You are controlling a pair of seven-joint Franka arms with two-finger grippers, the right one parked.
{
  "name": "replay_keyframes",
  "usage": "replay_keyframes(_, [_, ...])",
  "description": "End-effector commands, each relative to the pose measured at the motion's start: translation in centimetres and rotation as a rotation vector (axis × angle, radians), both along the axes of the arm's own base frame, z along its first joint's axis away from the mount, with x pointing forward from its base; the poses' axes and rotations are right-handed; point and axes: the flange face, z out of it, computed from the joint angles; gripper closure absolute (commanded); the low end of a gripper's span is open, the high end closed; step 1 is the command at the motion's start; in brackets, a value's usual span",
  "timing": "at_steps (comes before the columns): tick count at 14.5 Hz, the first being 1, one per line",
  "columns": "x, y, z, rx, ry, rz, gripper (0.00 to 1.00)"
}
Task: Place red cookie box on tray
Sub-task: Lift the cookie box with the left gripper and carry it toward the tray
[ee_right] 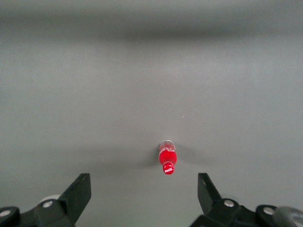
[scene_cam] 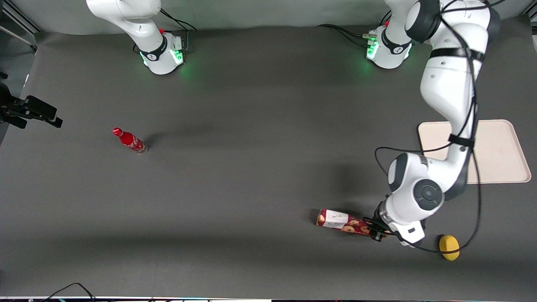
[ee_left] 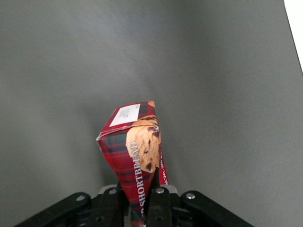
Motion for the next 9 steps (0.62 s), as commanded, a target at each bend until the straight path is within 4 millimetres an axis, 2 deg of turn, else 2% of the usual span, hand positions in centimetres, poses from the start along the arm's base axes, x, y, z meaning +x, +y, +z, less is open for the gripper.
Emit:
replay_keyframes(1, [-1.2,1.2,10.0,0.057,0.097,-0.105,1.00])
replay_keyframes(3, [-3.3,2.9,15.6,0.065,0.163,-0.250,1.00])
replay_keyframes(4, [-4.4,4.3,18.4,0.063,0.193,-0.330,1.00])
replay_keyframes(6, [-6.8,8.5,23.2,0.068,0.254,-0.473,1.00])
replay_keyframes(7, [-8.1,9.9,25.3,0.065,0.280,-0.563,1.00])
replay_keyframes(9, [-10.7,14.5,29.4,0.061,0.311,-0.704,1.00])
